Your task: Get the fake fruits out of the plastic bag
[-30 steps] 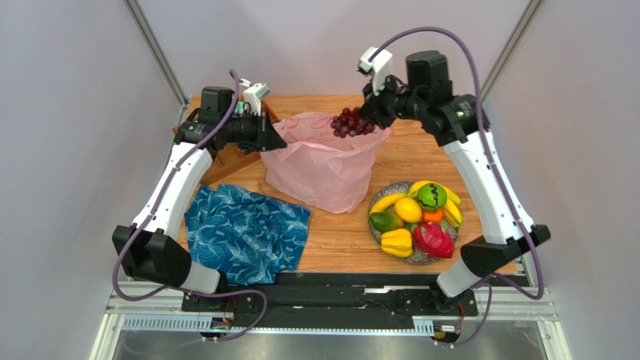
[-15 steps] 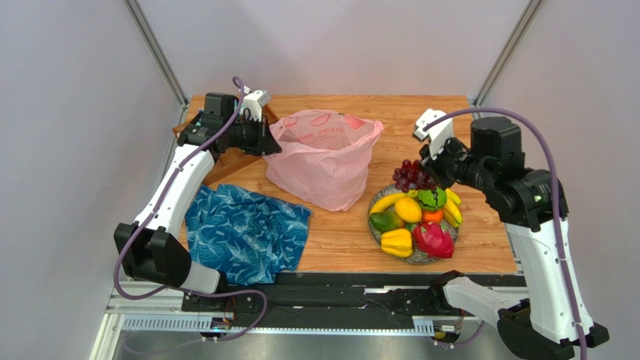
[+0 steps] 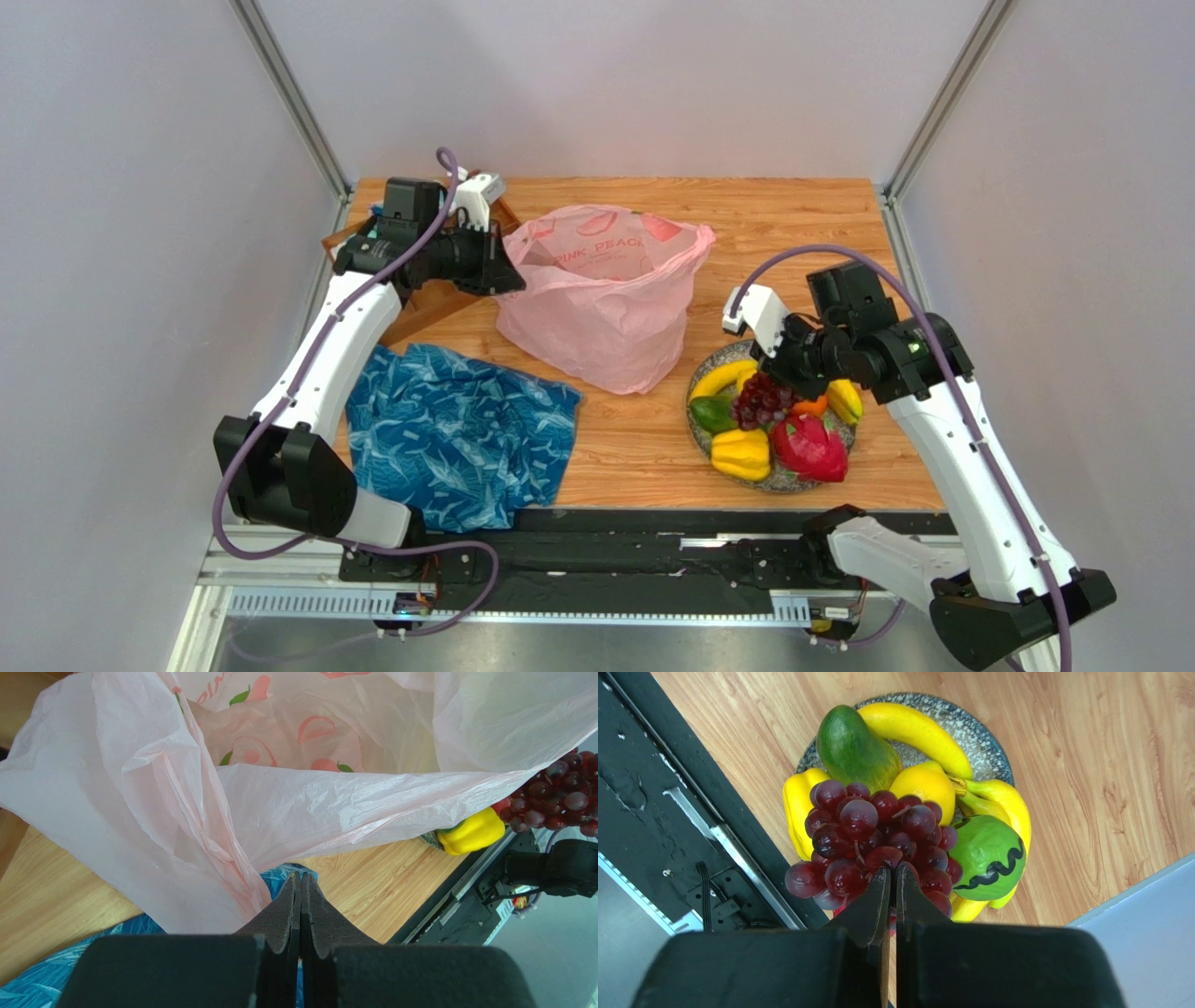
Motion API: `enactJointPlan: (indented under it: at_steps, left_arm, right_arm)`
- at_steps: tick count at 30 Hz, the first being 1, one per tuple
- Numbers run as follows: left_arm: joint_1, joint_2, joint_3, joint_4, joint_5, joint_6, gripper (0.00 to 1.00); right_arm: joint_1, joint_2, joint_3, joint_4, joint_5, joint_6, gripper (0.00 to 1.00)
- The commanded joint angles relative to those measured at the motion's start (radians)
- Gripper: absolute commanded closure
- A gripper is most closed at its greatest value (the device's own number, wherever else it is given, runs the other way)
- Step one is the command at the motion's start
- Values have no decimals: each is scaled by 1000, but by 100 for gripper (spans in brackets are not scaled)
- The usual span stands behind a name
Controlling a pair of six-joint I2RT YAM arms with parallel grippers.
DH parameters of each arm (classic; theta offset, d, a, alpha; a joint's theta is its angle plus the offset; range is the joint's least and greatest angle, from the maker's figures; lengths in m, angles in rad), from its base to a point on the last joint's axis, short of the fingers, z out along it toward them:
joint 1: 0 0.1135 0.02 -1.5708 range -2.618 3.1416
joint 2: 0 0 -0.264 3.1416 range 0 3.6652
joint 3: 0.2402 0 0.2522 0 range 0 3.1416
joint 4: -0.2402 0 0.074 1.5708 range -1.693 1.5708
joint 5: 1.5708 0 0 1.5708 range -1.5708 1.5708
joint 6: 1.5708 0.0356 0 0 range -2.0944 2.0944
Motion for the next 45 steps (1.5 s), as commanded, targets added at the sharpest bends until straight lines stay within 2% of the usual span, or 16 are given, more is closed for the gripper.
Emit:
enactJointPlan:
  at_steps: [1, 13, 17, 18, 19, 20, 33, 36, 39, 40, 41, 45]
  left_arm:
    - [-2, -47, -19, 20, -2, 21, 100]
    - [-2, -38, -23, 20, -7, 24, 100]
    - [-2, -32, -19, 23, -4, 24, 100]
    - [-2, -30, -17, 23, -2, 24, 100]
    - [-2, -27, -14, 23, -1, 23, 100]
    - [-2, -26, -14, 22, -1, 24, 100]
    - [-2, -3, -11, 31, 18, 18, 100]
    - [-2, 0, -8, 29, 18, 18, 100]
    - [-2, 7, -8, 31, 22, 15, 100]
    - [-2, 11, -2, 31, 22, 12, 100]
    - [-2, 11, 0, 31, 24, 10, 100]
    - [-2, 13, 9, 26, 19, 3, 100]
  right_arm:
    - [-3, -29, -47, 34, 1, -85, 99]
    - [-3, 19, -105, 65, 32, -31, 98]
    - [-1, 46, -108, 68, 72, -22, 87]
    - [-1, 51, -111, 71, 79, -17, 84]
    - [-3, 57, -111, 72, 87, -14, 75]
    - [-3, 59, -111, 72, 90, -13, 73]
    - [-1, 65, -110, 77, 87, 1, 68]
    - [-3, 53, -75, 34, 49, -26, 62]
    - [5, 14, -80, -38, -84, -157, 53]
    - [6, -15, -106, -38, -113, -171, 45]
    - [11, -24, -117, -46, -129, -181, 42]
    - [92, -4, -159, -106, -215, -203, 39]
